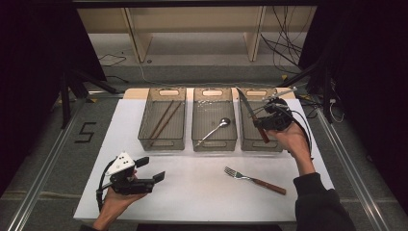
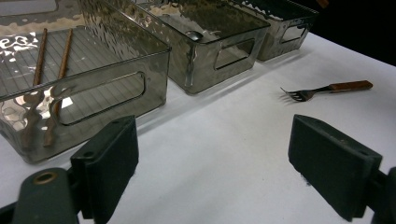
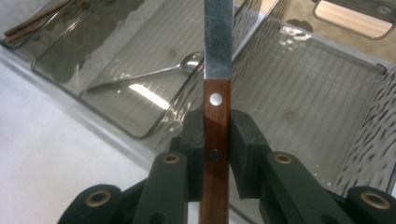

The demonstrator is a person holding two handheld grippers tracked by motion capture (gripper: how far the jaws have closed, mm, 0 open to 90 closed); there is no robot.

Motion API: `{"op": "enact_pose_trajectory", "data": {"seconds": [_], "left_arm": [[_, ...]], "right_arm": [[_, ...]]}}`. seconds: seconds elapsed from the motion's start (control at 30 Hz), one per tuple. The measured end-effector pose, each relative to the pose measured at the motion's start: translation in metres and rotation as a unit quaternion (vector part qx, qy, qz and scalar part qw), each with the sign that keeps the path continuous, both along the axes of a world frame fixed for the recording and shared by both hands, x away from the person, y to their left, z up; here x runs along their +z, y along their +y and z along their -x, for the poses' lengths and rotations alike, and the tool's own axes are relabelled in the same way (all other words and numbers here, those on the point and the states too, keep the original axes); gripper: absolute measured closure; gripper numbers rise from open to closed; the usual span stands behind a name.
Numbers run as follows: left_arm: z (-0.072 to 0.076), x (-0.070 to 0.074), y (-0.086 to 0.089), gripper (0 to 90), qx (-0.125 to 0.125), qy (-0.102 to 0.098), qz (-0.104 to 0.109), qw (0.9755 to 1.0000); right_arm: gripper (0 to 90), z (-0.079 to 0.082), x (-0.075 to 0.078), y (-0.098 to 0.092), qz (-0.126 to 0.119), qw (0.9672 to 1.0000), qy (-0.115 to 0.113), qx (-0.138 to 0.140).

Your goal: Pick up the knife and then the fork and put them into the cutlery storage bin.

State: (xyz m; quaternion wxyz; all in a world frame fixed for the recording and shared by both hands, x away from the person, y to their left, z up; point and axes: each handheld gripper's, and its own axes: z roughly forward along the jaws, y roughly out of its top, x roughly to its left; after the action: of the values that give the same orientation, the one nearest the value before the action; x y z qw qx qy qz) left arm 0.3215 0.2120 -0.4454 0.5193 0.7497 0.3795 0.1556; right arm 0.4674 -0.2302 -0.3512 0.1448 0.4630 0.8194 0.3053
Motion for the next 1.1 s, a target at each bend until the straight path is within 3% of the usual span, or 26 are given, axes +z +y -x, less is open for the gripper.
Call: {"op": "enact_pose_trajectory", "data": {"seconds": [0.7, 1.1], "left_arm": [[0.0, 0.0, 0.0, 15.8, 0.0, -0.001, 0.004, 1.0], [0.0, 0.0, 0.0, 15.8, -0.002, -0.003, 0.002, 1.0]], "right_arm": [[77.3, -0.032, -0.007, -0.005, -0.009, 0.9991, 0.009, -0.04], [77.2, -0.046, -0.018, -0.007, -0.002, 0.9975, 0.027, -0.066]]}}
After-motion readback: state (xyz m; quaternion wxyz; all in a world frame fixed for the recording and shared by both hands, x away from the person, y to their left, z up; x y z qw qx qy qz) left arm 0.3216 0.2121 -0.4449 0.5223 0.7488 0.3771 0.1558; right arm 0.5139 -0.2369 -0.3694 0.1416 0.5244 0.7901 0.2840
